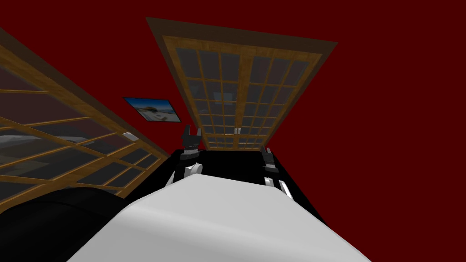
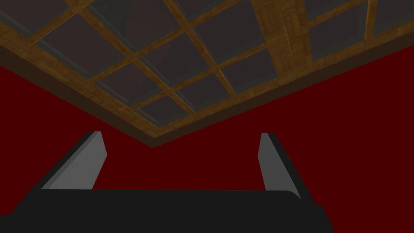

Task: Pull the door open

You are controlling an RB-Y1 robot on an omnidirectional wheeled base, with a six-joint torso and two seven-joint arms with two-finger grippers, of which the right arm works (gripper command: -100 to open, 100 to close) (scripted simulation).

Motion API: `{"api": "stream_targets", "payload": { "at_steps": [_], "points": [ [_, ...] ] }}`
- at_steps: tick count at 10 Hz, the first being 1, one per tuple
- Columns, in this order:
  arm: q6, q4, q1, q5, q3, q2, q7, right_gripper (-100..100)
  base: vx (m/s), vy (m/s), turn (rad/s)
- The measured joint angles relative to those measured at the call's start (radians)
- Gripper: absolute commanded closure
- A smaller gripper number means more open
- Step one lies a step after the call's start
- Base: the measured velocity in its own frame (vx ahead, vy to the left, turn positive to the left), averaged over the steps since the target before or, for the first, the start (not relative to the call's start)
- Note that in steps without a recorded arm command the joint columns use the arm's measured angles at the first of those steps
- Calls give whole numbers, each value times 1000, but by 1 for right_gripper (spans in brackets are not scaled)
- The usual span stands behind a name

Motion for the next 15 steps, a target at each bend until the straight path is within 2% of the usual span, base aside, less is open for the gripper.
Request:
{"api": "stream_targets", "payload": {
  "at_steps": [2,4,11,14,15],
  "points": [
    [-4,33,-9,20,-5,2,31,-100,92,51,-11],
    [-17,84,-27,39,-13,4,63,-100,94,48,-10],
    [-30,224,-84,105,-38,9,168,-100,99,58,-10],
    [-45,306,-114,141,-52,19,228,-100,120,47,-12],
    [-45,317,-115,152,-54,21,242,-100,99,80,-16]
  ]
}}
